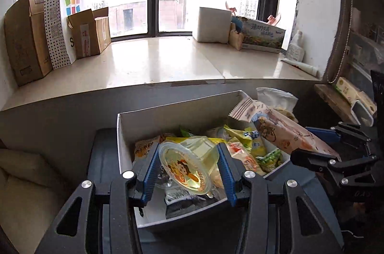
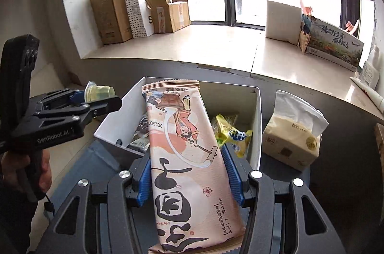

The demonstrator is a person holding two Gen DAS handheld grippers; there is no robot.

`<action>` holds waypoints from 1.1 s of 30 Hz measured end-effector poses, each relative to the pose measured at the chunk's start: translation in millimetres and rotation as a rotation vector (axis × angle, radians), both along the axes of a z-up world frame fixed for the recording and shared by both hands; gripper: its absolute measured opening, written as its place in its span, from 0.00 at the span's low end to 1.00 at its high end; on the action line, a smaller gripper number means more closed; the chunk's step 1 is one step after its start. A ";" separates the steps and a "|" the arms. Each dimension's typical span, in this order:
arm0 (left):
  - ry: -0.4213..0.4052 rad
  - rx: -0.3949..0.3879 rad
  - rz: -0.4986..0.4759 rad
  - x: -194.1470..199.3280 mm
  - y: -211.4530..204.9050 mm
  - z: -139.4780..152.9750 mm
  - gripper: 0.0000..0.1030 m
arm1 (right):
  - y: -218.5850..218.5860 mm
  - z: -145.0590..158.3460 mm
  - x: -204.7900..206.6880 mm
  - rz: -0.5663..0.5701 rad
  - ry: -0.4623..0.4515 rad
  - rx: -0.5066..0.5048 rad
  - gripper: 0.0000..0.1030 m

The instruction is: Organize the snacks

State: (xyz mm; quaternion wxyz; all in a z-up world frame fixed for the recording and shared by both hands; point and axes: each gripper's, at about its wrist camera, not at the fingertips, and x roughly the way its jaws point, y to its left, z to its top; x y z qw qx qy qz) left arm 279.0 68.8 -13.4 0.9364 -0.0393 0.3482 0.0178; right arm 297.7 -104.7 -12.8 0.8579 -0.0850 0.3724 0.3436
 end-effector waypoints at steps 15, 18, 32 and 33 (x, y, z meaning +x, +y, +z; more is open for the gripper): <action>0.055 -0.006 0.062 29.0 25.7 -32.1 1.00 | 20.6 -26.0 52.2 -0.103 -0.049 0.002 1.00; 0.039 -0.018 0.058 24.0 25.4 -30.8 1.00 | 18.3 -20.6 49.7 -0.106 -0.051 0.017 1.00; -0.089 0.124 0.076 -66.5 -8.2 9.8 1.00 | -2.9 -1.5 -25.4 -0.192 -0.174 -0.038 1.00; -0.087 0.091 0.053 -74.0 -8.2 11.9 1.00 | -4.8 0.5 -33.7 -0.206 -0.195 -0.053 1.00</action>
